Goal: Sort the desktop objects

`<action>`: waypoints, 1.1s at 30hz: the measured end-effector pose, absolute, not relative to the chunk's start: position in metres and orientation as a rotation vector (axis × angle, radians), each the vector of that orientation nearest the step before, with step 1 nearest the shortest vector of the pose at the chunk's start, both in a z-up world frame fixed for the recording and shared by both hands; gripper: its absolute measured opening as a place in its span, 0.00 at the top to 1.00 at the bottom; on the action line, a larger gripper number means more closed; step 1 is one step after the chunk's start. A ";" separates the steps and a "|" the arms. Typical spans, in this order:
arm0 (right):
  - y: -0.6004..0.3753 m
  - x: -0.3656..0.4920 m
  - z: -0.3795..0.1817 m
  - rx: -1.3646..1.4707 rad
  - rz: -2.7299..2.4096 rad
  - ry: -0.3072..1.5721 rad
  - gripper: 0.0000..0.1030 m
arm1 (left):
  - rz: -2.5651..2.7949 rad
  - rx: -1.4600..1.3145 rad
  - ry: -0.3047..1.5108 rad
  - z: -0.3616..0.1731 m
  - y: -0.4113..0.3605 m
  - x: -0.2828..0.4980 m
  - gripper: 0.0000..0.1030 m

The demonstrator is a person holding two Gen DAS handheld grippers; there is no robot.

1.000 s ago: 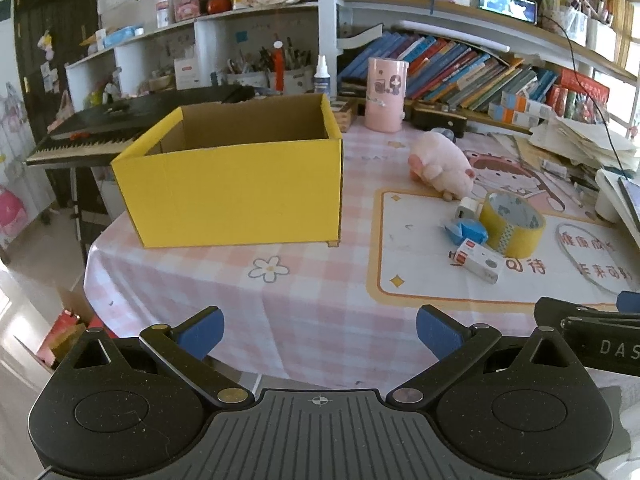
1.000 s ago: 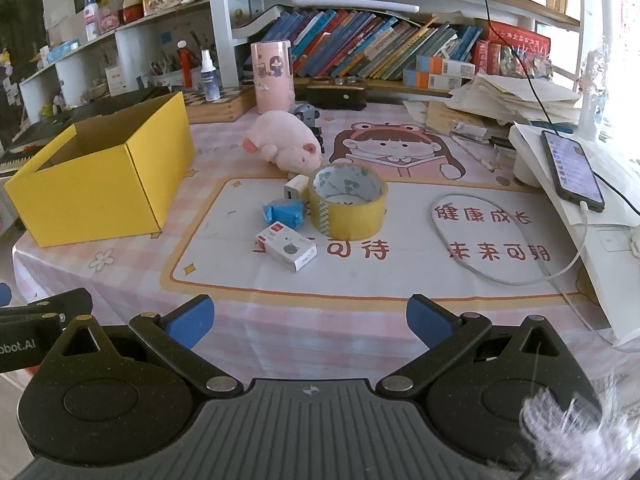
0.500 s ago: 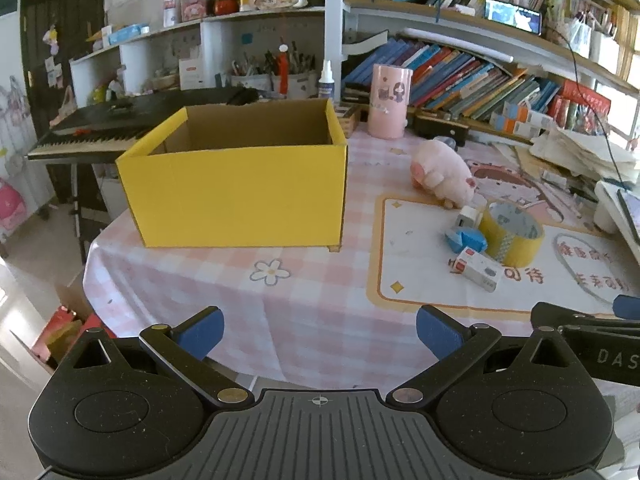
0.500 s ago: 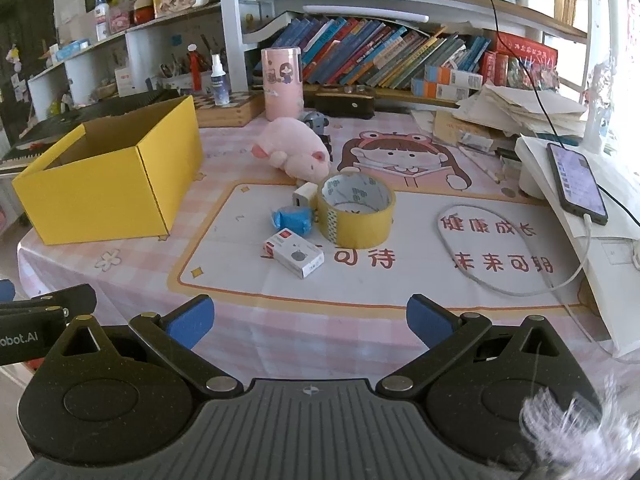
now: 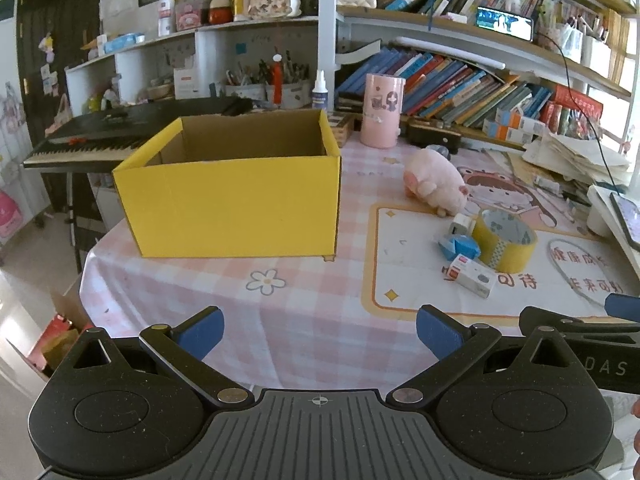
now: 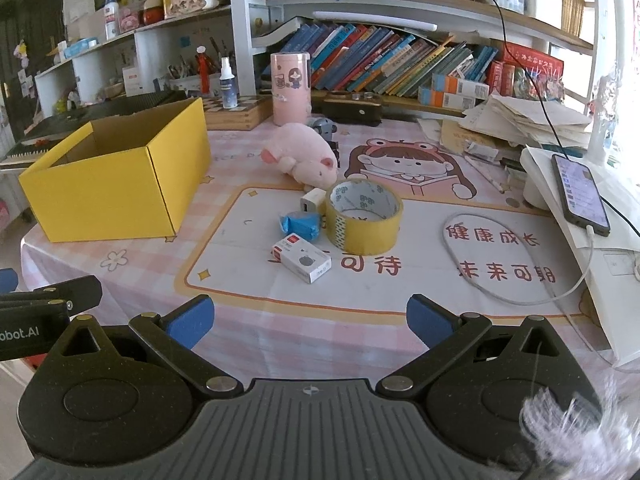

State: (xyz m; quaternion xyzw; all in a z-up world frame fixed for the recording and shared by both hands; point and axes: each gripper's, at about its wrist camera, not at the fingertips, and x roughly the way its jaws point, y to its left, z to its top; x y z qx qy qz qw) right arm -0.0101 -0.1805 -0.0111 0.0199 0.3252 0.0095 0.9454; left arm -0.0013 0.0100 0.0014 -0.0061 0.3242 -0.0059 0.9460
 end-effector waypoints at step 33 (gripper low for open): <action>-0.181 -0.012 -0.011 0.037 0.023 0.610 0.00 | -0.025 -0.009 0.679 -0.002 0.009 0.003 0.00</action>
